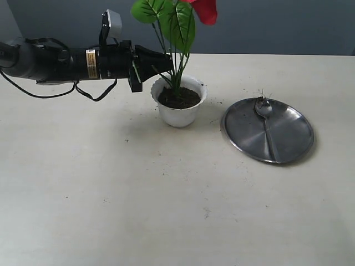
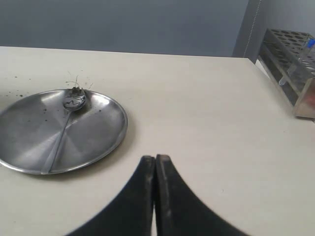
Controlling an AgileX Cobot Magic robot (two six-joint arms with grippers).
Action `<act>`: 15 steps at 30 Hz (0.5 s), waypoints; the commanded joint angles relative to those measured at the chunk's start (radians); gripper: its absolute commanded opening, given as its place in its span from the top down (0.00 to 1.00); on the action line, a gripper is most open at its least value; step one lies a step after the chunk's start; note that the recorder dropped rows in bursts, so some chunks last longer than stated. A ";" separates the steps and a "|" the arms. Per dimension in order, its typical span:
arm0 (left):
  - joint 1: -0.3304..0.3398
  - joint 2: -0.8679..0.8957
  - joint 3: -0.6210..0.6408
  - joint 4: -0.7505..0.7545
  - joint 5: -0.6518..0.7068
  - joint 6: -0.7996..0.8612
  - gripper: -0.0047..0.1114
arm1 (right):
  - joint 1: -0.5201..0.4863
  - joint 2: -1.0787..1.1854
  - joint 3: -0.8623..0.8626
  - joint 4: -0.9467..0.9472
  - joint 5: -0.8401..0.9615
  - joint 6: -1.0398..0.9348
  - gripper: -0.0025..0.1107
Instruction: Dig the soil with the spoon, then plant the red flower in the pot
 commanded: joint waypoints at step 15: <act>0.019 -0.078 0.009 0.075 0.019 -0.020 0.66 | -0.003 -0.003 0.005 -0.005 -0.010 -0.001 0.98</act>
